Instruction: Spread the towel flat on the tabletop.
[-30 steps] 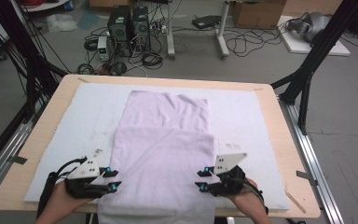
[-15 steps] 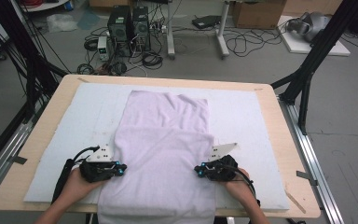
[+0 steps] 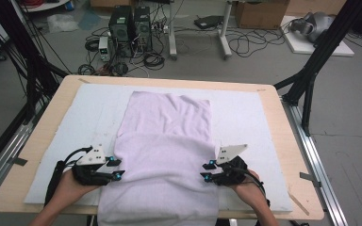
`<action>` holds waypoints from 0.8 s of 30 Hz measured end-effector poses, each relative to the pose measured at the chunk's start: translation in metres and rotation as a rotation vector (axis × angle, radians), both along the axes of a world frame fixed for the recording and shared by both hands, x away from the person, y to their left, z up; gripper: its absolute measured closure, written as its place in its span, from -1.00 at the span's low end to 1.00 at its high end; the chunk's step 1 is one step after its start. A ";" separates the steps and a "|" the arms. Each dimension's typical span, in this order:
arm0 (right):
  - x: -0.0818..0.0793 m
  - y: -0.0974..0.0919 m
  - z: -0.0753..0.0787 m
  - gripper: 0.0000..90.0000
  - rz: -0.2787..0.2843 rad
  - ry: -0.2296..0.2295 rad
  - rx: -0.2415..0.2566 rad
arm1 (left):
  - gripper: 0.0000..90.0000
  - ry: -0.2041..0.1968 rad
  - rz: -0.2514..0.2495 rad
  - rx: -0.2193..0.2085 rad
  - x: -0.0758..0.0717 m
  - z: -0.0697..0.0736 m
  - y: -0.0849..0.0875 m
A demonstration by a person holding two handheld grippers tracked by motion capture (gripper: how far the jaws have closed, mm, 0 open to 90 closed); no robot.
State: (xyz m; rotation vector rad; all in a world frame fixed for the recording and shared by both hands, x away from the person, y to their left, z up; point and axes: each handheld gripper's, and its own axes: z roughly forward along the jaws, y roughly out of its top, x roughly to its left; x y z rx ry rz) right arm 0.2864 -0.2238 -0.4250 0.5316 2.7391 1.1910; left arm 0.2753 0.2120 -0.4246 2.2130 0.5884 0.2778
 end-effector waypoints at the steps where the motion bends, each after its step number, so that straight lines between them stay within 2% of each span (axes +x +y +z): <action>1: 0.003 0.002 -0.004 0.42 -0.003 0.013 -0.011 | 0.28 0.016 0.002 0.015 0.004 -0.005 -0.002; 2: 0.005 0.004 -0.008 0.43 -0.003 0.019 -0.030 | 0.31 0.034 -0.004 0.032 0.008 -0.010 -0.004; 3: 0.006 0.006 -0.011 0.48 0.003 0.016 -0.058 | 0.47 0.051 -0.017 0.043 0.009 -0.015 -0.006; 4: 0.006 0.007 -0.015 0.59 0.006 0.015 -0.053 | 0.57 0.032 -0.018 0.024 0.007 -0.017 -0.005; 5: 0.006 0.006 -0.016 0.74 0.010 0.023 -0.032 | 0.74 0.041 -0.014 0.012 0.005 -0.017 -0.005; 6: 0.004 0.006 -0.016 0.90 0.011 0.039 -0.021 | 0.87 0.045 -0.024 0.020 0.004 -0.016 -0.003; 7: 0.003 0.005 -0.017 0.93 0.028 0.046 -0.016 | 0.91 0.058 -0.029 0.022 0.001 -0.015 -0.002; 8: 0.000 0.005 -0.016 0.94 0.038 0.057 -0.013 | 0.93 0.076 -0.052 0.016 -0.005 -0.012 0.000; 9: -0.004 0.005 -0.015 0.94 0.071 0.090 -0.012 | 0.93 0.079 -0.066 0.018 -0.008 -0.011 0.002; 10: -0.006 0.006 -0.014 0.94 0.088 0.093 -0.008 | 0.93 0.076 -0.088 0.005 -0.018 -0.008 0.006; 11: -0.014 0.006 -0.010 0.94 0.134 0.100 0.005 | 0.92 0.068 -0.098 -0.003 -0.026 -0.004 0.009; 13: -0.026 0.005 -0.001 0.89 0.163 0.085 0.047 | 0.83 0.058 -0.097 -0.025 -0.034 0.003 0.017; 15: -0.026 0.002 0.010 0.77 0.145 0.045 0.063 | 0.56 0.043 -0.071 -0.029 -0.032 0.008 0.019; 16: -0.022 0.001 0.014 0.61 0.117 0.019 0.055 | 0.53 0.026 -0.053 -0.028 -0.027 0.011 0.019; 19: 0.000 -0.003 0.018 0.48 0.014 -0.014 0.042 | 0.38 -0.010 0.018 -0.038 -0.005 0.015 0.014; 20: 0.008 -0.004 0.017 0.44 -0.036 -0.030 0.038 | 0.36 -0.020 0.044 -0.032 0.003 0.013 0.011; 21: 0.017 -0.005 0.015 0.41 -0.063 -0.021 0.039 | 0.32 -0.028 0.072 -0.014 0.012 0.011 0.007; 23: 0.032 -0.005 0.009 0.33 -0.122 -0.020 0.001 | 0.25 -0.004 0.129 0.011 0.031 0.003 0.001; 24: 0.039 -0.006 0.004 0.32 -0.133 -0.010 -0.009 | 0.22 0.009 0.146 0.031 0.039 -0.001 -0.002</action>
